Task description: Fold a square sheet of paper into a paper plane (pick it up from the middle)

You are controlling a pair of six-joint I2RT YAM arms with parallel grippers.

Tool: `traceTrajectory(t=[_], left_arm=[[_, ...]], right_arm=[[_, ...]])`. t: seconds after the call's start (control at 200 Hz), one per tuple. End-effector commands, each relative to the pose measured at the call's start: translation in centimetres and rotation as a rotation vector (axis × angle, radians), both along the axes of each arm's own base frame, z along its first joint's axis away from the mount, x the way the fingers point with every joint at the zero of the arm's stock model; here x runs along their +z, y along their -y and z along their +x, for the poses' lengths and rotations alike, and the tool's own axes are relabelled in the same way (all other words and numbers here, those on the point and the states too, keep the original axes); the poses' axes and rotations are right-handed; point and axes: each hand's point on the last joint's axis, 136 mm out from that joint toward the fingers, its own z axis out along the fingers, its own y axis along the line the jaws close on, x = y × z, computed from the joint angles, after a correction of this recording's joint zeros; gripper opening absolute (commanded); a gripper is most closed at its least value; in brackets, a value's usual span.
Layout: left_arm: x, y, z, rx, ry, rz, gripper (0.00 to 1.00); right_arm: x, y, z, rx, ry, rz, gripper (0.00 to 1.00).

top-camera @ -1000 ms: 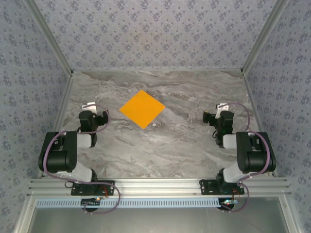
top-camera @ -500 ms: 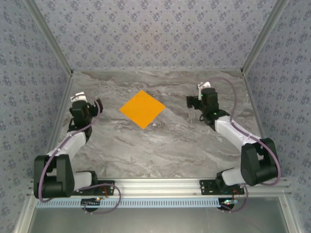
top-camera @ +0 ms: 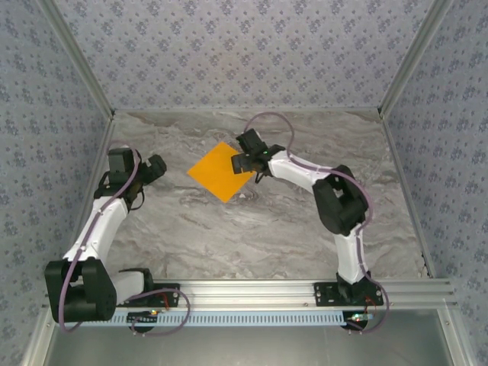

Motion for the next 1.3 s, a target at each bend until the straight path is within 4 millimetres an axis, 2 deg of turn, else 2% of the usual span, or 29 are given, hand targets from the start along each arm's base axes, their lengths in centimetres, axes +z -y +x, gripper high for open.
traceTrajectory(t=[0.0,0.23,0.375,0.505,0.64,0.744,0.924,1.039,1.074,1.114,1.159,1.254,1.299], left_arm=[[1.2,2.0,-0.4,-0.080,-0.002,-0.088,0.99],[0.8,2.1,-0.4,-0.082,-0.009,-0.092,0.99],[0.2,2.2,-0.4,-0.084,-0.026,-0.095,0.99],[-0.3,2.3,-0.4,-0.086,-0.041,-0.100,0.99],[-0.7,2.4,-0.3,-0.088,-0.054,-0.103,0.99],[-1.1,2.7,-0.3,-0.097,-0.061,-0.115,0.99],[-1.7,3.7,-0.3,-0.123,-0.078,-0.133,0.99],[-2.3,5.0,-0.5,-0.159,-0.106,-0.144,0.99],[-2.6,5.5,-0.6,-0.173,-0.117,-0.152,0.99],[-2.9,6.2,-0.8,-0.188,-0.134,-0.161,0.99],[-3.3,6.9,-1.1,-0.202,-0.150,-0.171,0.99],[-4.1,8.5,-1.8,-0.220,-0.177,-0.196,0.99],[-4.3,9.3,-2.1,-0.229,-0.183,-0.206,0.99]], right_arm=[[-1.8,0.2,0.0,-0.048,-0.063,-0.096,0.93],[-5.1,-2.2,1.1,-0.026,-0.138,-0.140,0.80],[-6.5,-3.0,1.4,-0.033,-0.175,-0.113,0.78],[-8.1,-1.9,1.0,-0.082,-0.243,-0.082,0.78],[-10.2,0.5,-0.7,-0.157,-0.346,-0.041,0.76],[-11.0,2.7,-2.8,-0.213,-0.404,-0.030,0.75],[-11.6,7.6,-8.5,-0.280,-0.470,-0.075,0.75],[-11.6,11.2,-13.0,-0.357,-0.504,-0.113,0.76],[-12.1,12.8,-15.3,-0.378,-0.535,-0.139,0.76],[-12.1,13.4,-16.6,-0.396,-0.528,-0.128,0.76],[-12.5,14.7,-19.0,-0.418,-0.548,-0.146,0.76],[-12.9,16.1,-22.7,-0.452,-0.567,-0.136,0.76],[-12.6,16.1,-23.6,-0.446,-0.565,-0.118,0.76]])
